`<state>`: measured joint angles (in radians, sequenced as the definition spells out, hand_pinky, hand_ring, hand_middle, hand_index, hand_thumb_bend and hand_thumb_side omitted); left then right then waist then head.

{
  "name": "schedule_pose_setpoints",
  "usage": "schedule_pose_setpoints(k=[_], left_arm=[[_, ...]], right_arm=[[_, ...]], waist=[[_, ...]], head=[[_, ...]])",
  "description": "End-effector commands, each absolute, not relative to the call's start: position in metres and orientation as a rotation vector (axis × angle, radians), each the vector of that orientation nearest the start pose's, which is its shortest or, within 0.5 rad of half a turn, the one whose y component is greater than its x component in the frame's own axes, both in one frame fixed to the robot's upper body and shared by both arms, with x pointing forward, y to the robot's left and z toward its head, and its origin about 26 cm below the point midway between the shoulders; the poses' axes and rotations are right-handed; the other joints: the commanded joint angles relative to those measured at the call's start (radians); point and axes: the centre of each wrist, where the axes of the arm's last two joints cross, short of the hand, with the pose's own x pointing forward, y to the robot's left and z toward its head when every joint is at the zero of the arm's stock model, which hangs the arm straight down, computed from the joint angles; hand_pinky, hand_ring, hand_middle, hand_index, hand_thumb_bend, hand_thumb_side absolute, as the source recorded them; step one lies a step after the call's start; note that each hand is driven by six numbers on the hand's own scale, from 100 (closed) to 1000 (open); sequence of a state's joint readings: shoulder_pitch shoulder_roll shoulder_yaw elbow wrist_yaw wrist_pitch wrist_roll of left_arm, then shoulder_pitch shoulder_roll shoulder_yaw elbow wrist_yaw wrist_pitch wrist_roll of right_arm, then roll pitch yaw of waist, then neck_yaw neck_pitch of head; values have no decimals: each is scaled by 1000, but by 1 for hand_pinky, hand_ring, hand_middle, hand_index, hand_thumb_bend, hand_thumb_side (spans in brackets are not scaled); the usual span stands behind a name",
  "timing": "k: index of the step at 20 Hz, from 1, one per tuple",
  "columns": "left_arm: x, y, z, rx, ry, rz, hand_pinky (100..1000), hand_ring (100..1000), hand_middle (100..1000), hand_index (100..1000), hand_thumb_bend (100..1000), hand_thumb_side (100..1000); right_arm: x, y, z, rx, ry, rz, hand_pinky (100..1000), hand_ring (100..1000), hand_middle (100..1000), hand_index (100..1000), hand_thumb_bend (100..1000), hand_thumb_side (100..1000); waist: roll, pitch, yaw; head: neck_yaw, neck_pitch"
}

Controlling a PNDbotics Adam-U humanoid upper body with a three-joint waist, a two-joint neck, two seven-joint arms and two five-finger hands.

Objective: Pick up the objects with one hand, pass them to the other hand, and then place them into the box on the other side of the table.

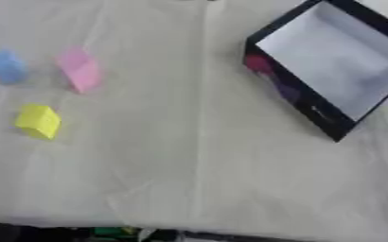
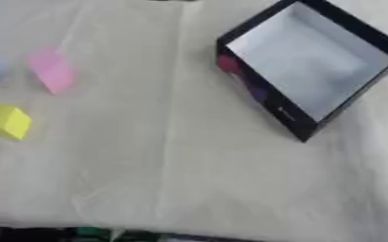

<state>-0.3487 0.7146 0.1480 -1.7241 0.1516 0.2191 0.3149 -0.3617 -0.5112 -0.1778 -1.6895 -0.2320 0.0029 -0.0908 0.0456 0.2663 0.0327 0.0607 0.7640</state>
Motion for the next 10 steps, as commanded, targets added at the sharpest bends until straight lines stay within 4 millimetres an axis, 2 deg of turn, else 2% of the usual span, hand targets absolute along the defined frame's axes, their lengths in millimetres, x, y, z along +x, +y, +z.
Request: schedule_pose_setpoints(k=[1, 4, 5, 7, 10], left_arm=[[325, 405, 267, 872, -1869, -244, 850, 458, 767, 884, 672, 571], [328, 420, 278, 913, -1794, -345, 853, 465, 769, 885, 680, 562], [329, 425, 280, 922, -1771, -368, 863, 502, 776, 890, 704, 517], [332, 443, 289, 954, -1651, -470, 868, 522, 781, 895, 717, 508], [336, 460, 298, 963, -1556, -585, 878, 585, 787, 891, 757, 452]], right_arm=[[335, -365, 213, -357, -2134, 128, 886, 813, 922, 914, 100, 616], [335, -366, 215, -362, -2136, 139, 886, 813, 921, 914, 100, 614], [335, -366, 216, -364, -2139, 142, 886, 813, 920, 913, 100, 606], [335, -367, 221, -369, -2153, 161, 886, 813, 920, 913, 100, 603], [334, -368, 225, -372, -2163, 175, 886, 813, 918, 912, 100, 596]], waist=[[12, -5, 1], [13, -6, 0], [13, -7, 0], [9, -9, -4], [3, -11, -6]], head=[[8, 5], [14, 5], [20, 4], [44, 1], [63, -3]])
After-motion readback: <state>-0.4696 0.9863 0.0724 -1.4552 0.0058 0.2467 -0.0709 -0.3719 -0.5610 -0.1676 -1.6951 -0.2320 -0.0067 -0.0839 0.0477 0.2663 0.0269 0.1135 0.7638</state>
